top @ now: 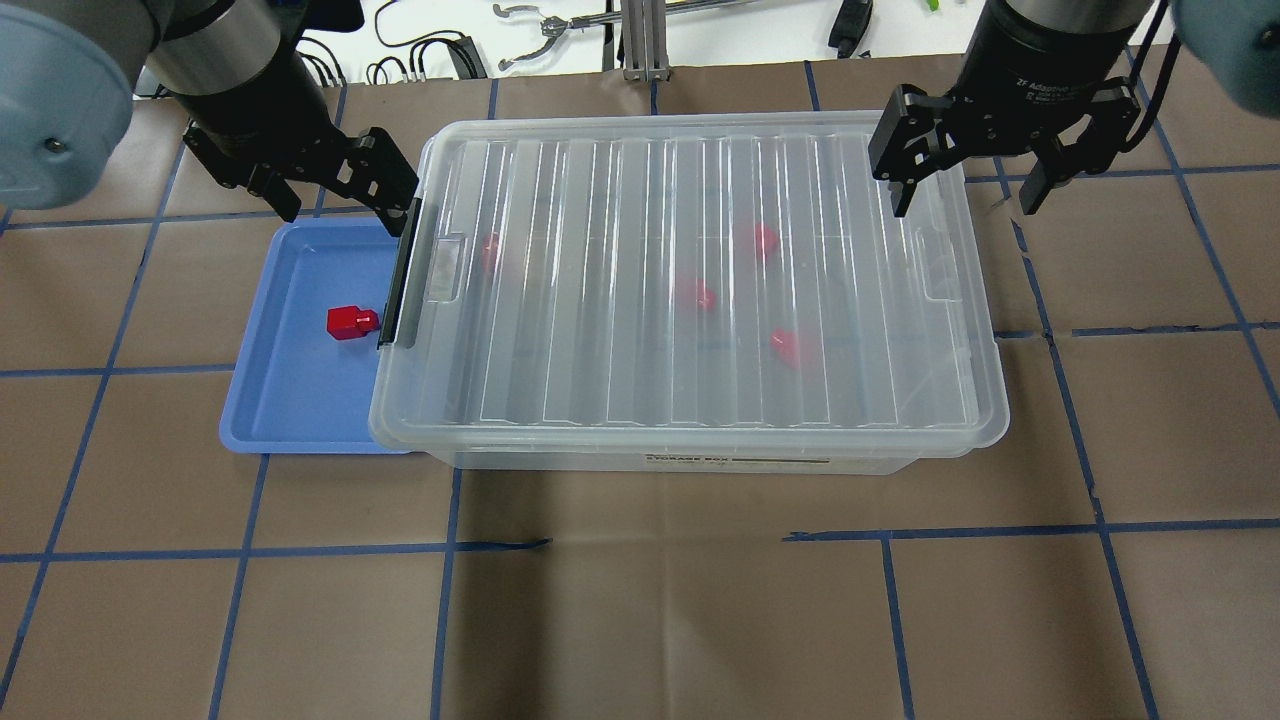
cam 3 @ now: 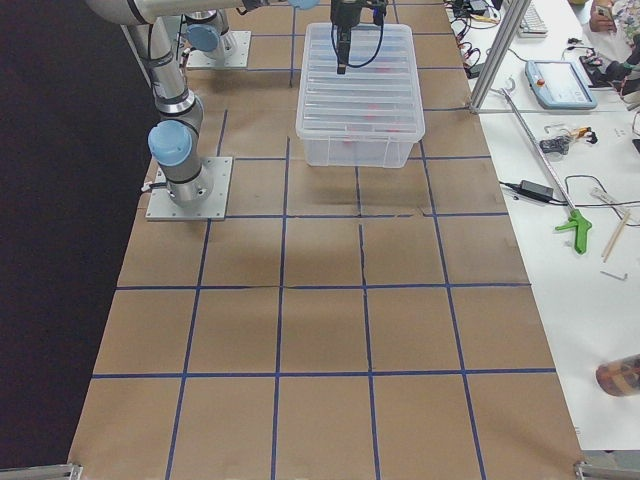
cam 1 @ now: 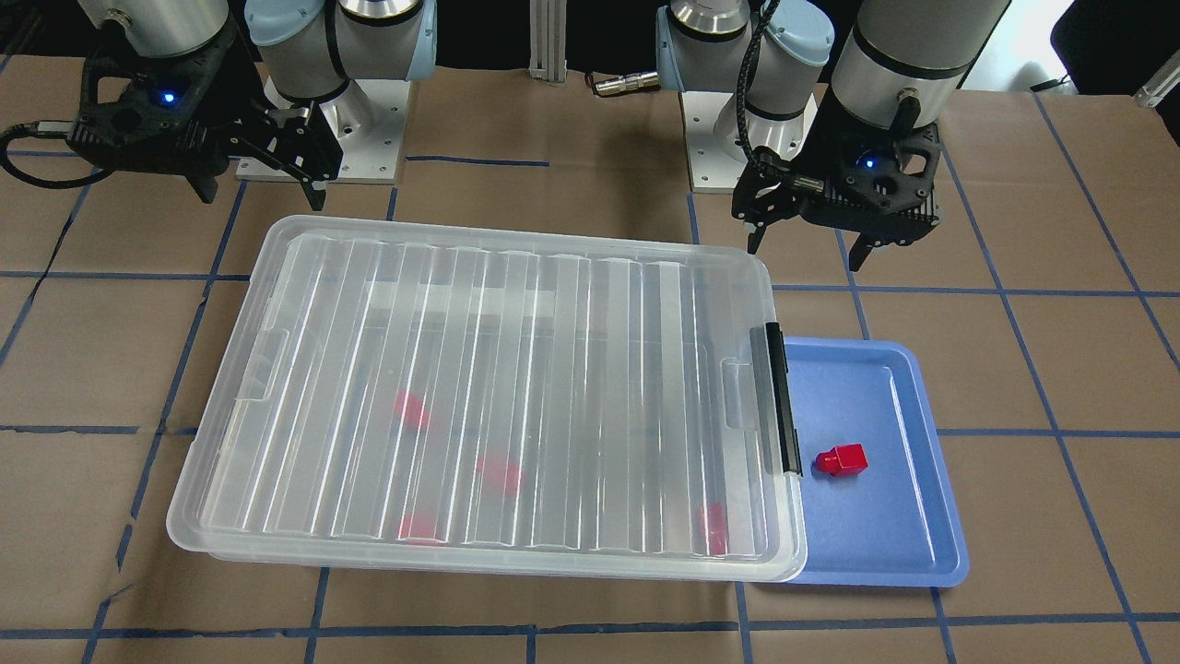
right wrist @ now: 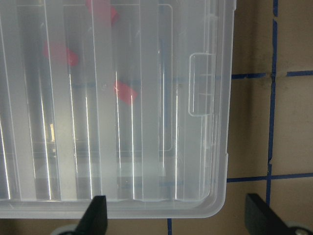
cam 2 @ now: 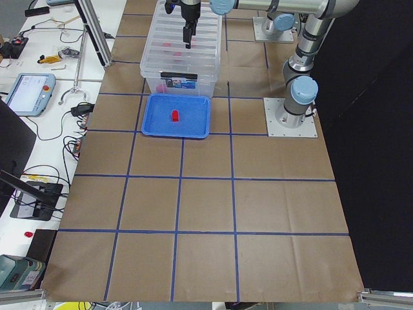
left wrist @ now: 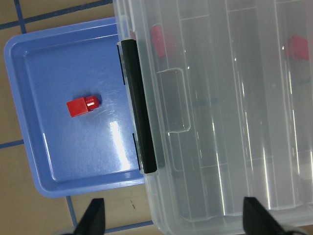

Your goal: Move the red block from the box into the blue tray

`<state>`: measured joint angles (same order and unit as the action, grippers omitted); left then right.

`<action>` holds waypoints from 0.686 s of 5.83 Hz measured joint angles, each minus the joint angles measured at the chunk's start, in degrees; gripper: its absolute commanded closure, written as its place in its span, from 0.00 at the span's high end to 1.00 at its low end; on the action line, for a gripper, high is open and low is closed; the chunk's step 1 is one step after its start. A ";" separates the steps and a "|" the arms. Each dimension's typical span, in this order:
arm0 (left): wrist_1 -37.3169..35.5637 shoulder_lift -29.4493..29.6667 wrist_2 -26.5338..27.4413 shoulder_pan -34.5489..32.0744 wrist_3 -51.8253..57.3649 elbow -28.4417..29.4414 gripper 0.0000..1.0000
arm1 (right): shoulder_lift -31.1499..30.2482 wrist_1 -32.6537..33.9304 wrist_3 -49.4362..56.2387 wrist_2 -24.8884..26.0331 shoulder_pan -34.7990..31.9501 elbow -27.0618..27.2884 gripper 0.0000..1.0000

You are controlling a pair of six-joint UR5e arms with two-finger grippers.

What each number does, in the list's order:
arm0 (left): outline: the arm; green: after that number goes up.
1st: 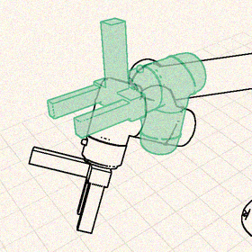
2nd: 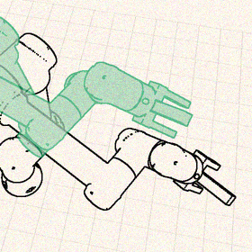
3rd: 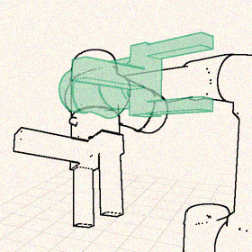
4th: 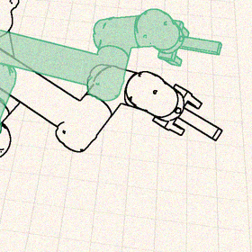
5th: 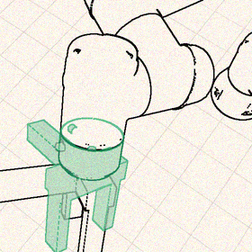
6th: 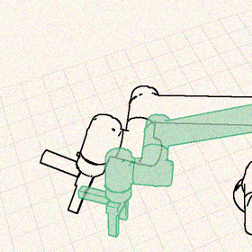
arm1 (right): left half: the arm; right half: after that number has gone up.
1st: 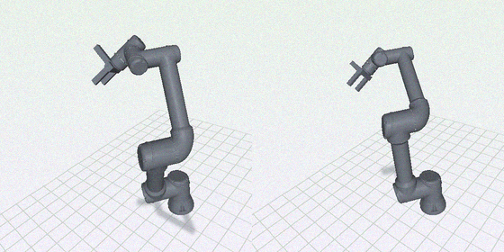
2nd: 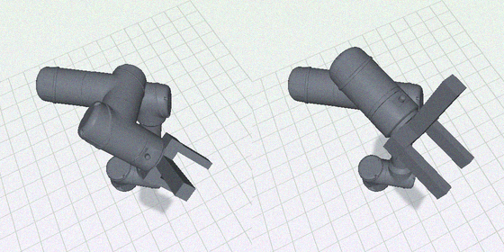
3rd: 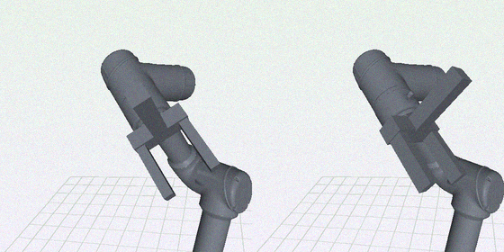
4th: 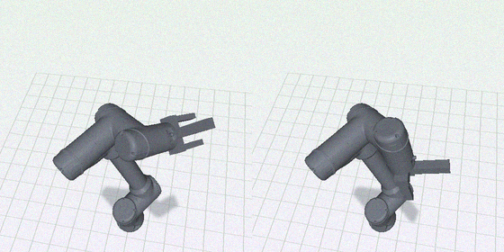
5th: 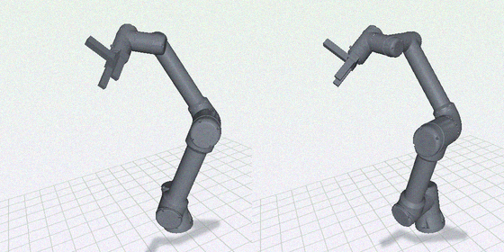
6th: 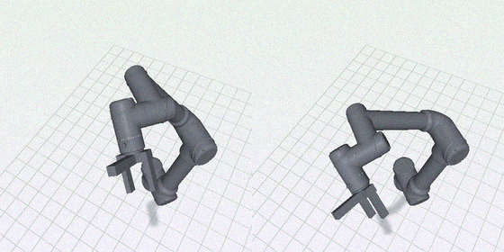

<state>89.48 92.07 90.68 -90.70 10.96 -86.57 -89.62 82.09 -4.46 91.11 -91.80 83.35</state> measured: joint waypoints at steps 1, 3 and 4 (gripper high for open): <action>-0.01 0.03 -0.02 0.00 0.02 0.00 0.98 | -0.08 -0.22 -0.05 -0.15 -0.28 -0.02 1.00; -0.06 0.08 -0.04 0.00 0.00 0.00 0.98 | -0.05 -0.28 0.04 -0.33 -0.38 -0.03 1.00; -0.17 0.14 -0.06 0.00 -0.02 0.00 0.98 | -0.03 -0.27 0.06 -0.33 -0.39 -0.01 1.00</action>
<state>89.31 92.21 90.62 -90.70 10.95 -86.57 -89.65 81.82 -4.40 90.78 -92.19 83.34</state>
